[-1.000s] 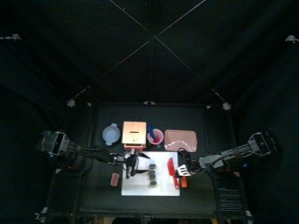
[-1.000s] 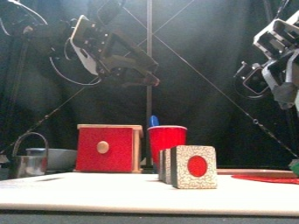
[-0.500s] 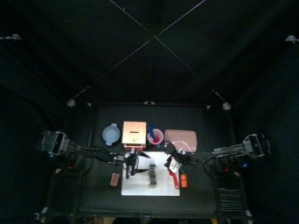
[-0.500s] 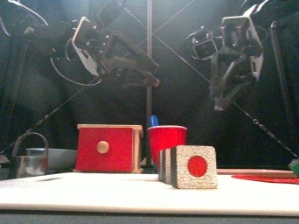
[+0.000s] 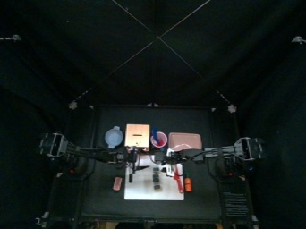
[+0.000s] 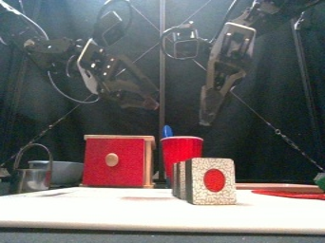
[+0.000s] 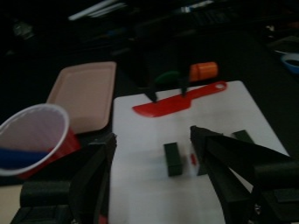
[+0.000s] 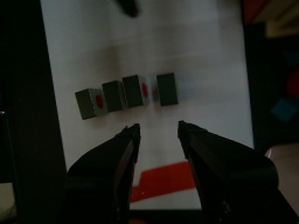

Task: Place sushi on board then cut the sushi with the knife then place the pieces on the plate
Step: Place the 4 sushi pieces on the plate

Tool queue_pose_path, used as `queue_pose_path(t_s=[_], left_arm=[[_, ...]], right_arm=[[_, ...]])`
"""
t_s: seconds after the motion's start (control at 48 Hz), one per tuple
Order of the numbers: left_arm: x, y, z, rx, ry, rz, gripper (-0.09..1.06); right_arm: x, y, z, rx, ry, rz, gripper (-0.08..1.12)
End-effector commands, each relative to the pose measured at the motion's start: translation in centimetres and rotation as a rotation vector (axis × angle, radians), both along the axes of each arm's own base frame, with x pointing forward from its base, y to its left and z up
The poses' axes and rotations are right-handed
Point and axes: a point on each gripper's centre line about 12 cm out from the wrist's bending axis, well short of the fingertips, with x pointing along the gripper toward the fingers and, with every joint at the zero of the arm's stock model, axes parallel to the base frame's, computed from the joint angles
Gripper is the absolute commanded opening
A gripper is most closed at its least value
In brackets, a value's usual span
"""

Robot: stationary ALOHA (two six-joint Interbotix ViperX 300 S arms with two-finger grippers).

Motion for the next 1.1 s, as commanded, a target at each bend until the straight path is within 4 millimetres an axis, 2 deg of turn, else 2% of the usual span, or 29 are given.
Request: queue_pose_path(t_s=[0.021,0.229,0.708,0.854,1.0,1.104], left_arm=[[-1.1,1.1,1.8,0.0,-0.06,0.037,0.99],[-2.9,1.8,1.9,0.002,-0.067,0.064,0.99],[-3.8,1.8,1.0,-0.018,-0.042,0.077,0.99],[-3.9,1.8,0.8,-0.018,-0.036,0.077,0.99],[-4.0,1.8,0.6,-0.02,-0.03,0.079,0.99],[-4.1,1.7,0.5,-0.024,-0.025,0.079,0.99]], right_arm=[[1.7,-0.3,0.5,-0.017,-0.035,0.01,0.79],[2.7,-0.6,-1.5,-0.09,0.005,0.054,0.8],[3.4,-0.6,-5.1,-0.065,0.077,0.027,0.77],[3.5,-0.7,-4.7,-0.052,0.063,0.014,0.64],[3.1,-0.4,-3.3,-0.01,0.035,-0.015,0.47],[1.7,-0.5,-2.3,0.03,0.035,-0.045,0.47]])
